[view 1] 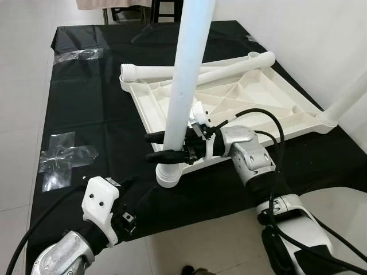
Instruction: Building children table
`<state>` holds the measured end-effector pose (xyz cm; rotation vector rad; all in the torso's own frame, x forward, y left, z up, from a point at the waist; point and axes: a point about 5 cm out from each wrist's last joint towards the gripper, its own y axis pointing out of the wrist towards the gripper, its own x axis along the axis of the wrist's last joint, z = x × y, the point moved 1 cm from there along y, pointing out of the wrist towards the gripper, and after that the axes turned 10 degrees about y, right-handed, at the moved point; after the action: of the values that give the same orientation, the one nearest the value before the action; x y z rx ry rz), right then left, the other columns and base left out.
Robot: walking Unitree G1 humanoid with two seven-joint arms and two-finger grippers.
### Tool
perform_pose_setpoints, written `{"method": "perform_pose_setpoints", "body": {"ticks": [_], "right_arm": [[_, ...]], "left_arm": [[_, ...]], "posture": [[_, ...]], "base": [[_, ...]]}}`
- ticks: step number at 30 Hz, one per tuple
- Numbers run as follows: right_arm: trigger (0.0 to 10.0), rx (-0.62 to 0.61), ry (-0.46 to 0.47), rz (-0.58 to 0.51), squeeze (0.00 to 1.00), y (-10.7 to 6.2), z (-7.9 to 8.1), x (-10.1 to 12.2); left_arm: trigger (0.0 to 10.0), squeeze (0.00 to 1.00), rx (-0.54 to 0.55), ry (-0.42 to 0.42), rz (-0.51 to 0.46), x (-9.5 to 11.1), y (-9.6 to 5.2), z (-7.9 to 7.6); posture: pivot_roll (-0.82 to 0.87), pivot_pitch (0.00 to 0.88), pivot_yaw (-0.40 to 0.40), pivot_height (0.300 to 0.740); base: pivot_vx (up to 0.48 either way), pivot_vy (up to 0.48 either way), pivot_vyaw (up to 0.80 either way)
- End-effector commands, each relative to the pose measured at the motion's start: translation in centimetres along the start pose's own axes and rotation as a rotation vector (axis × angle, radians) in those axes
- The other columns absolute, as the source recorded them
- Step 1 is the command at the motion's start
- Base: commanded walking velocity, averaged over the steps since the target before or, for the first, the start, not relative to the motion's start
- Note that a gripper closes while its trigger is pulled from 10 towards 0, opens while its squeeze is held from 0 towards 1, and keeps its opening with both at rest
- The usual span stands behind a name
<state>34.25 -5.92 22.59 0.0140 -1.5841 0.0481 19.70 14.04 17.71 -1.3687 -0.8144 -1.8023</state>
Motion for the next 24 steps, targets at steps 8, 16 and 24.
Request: {"method": "perform_pose_setpoints", "body": {"ticks": [8,16,24], "right_arm": [[0.0,-0.999,0.140,0.092,0.00,-2.7,1.7,-8.4],[2.0,-0.802,0.090,0.117,0.00,0.6,3.9,-8.4],[10.0,-0.488,0.055,0.031,1.00,1.8,1.7,-4.6]], "left_arm": [[10.0,0.00,-0.005,-0.008,0.014,0.0,-0.7,-0.5],[10.0,0.00,-0.022,-0.015,0.013,0.0,-0.5,-0.6],[10.0,0.00,-0.017,-0.005,0.009,0.0,-0.3,-0.2]], "posture": [[0.16,0.237,-0.130,0.740],[0.16,0.226,-0.127,0.740],[0.17,0.210,-0.116,0.740]], "base": [[0.000,0.000,0.00],[0.000,0.000,0.00],[0.000,0.000,0.00]]}}
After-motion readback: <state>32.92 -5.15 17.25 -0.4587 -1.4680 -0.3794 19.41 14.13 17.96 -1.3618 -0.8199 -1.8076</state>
